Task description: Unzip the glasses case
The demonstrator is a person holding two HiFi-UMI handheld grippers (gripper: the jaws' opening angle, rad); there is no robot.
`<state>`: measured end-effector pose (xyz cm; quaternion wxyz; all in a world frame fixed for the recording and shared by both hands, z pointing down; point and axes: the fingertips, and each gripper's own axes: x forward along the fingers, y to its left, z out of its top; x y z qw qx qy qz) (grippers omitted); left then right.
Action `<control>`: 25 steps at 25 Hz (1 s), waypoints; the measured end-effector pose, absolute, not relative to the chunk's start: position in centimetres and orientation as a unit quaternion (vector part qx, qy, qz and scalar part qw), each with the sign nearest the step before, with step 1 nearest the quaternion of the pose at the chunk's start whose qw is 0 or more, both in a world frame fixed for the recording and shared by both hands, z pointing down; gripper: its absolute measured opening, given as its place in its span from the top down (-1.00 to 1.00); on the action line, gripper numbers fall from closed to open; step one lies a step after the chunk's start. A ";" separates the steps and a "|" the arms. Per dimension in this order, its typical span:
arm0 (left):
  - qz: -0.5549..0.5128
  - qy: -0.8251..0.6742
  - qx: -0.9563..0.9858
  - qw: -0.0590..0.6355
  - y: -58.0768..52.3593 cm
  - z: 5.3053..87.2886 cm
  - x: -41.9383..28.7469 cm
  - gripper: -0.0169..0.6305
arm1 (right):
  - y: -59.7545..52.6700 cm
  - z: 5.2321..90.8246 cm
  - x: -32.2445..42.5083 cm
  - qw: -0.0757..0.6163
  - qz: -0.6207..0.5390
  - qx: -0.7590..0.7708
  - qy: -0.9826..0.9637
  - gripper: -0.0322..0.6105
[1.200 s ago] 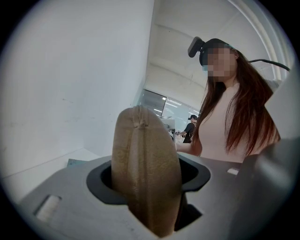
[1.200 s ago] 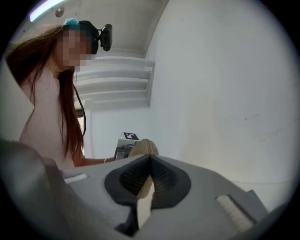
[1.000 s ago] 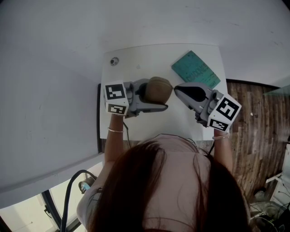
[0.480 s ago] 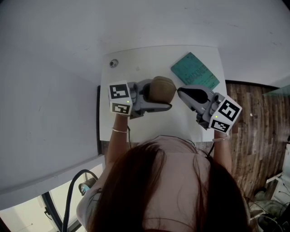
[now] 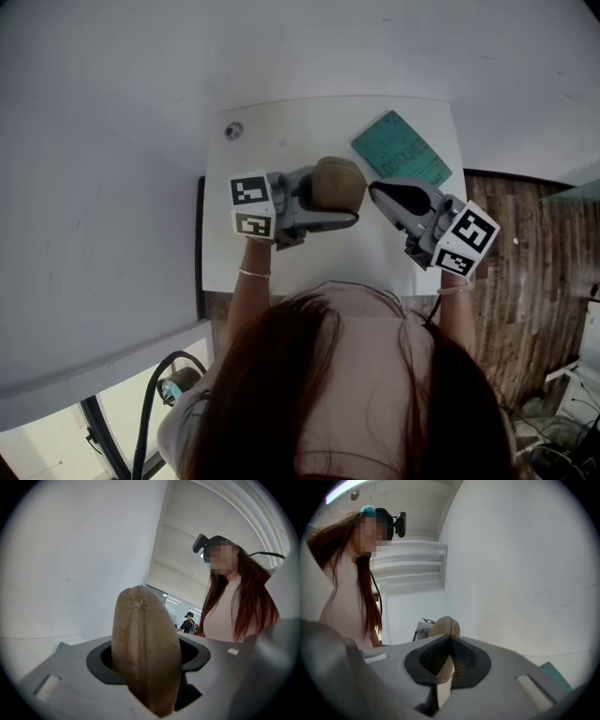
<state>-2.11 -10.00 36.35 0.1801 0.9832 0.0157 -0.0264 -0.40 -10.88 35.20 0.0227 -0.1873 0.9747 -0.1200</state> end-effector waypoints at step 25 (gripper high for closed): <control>-0.122 0.002 0.972 0.203 -11.6 34.4 -3.5 0.03 | -10.9 35.7 -1.2 0.020 -0.122 -0.176 0.977 0.89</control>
